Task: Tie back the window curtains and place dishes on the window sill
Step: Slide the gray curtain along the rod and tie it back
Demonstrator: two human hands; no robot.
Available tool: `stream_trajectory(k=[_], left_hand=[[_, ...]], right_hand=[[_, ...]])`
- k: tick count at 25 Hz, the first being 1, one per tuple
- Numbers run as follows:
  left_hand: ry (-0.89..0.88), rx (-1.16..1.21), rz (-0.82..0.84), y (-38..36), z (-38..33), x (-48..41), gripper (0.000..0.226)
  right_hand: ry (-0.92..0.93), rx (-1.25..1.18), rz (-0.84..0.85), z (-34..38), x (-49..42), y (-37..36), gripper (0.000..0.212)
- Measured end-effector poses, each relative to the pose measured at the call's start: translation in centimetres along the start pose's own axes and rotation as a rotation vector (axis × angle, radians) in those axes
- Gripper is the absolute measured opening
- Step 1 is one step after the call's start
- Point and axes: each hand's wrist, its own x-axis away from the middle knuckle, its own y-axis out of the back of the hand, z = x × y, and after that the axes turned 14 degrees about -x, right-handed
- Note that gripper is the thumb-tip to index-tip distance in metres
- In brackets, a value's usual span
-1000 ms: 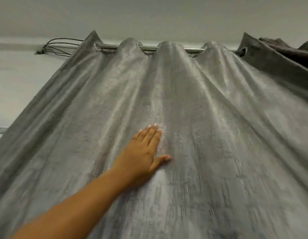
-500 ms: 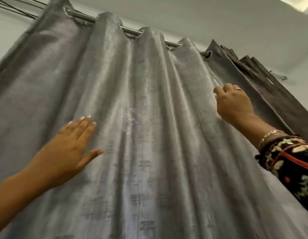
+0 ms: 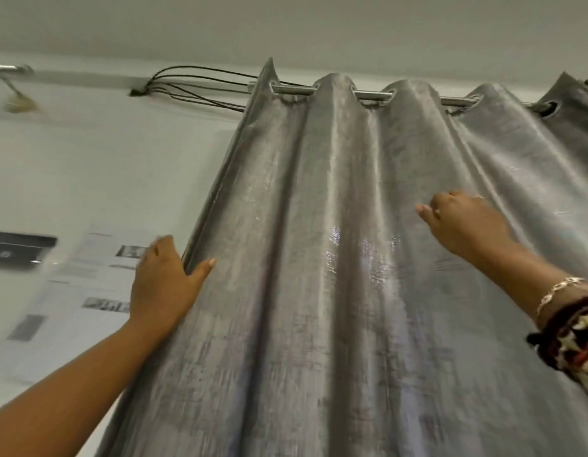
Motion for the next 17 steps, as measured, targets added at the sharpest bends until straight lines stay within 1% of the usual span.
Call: stream_trajectory(k=[1,3,5,8,9,10,12,13,14,17], left_hand=[[0.065,0.000,0.078,-0.1,0.1,-0.2,0.066],[0.091,-0.051,0.163,-0.7,-0.1,-0.5,0.048],[0.051,-0.091,0.162,-1.1,-0.2,-0.5,0.027],[-0.023,-0.114,0.116,-1.7,-0.2,0.1,0.021],[-0.060,-0.124,0.088,-1.9,-0.3,0.3,0.022],[-0.097,-0.128,0.070,-2.1,-0.4,0.4,0.024],[-0.143,-0.107,0.056,-2.5,-0.3,0.5,0.025],[-0.157,-0.081,0.056,-2.7,-0.2,0.6,0.025],[-0.173,-0.054,0.055,-3.0,-0.2,0.6,0.025],[-0.224,-0.005,0.063,-3.9,0.5,0.7,0.025]], right_hand=[[-0.025,-0.018,0.041,1.2,-0.1,-0.8,0.053],[-0.080,-0.058,0.109,3.4,-1.1,-2.7,0.065],[-0.133,-0.104,0.153,6.0,-2.1,-4.7,0.074],[-0.199,-0.117,0.229,8.6,-3.0,-7.4,0.082],[-0.216,-0.096,0.248,9.0,-3.2,-8.0,0.079],[-0.228,-0.082,0.255,9.2,-3.3,-8.6,0.069],[-0.203,-0.091,0.239,9.9,-3.4,-9.6,0.038],[-0.182,-0.097,0.218,10.2,-3.3,-10.0,0.028],[-0.156,-0.091,0.184,10.8,-3.1,-10.3,0.026],[-0.044,-0.018,0.108,13.4,-3.0,-11.5,0.029]])
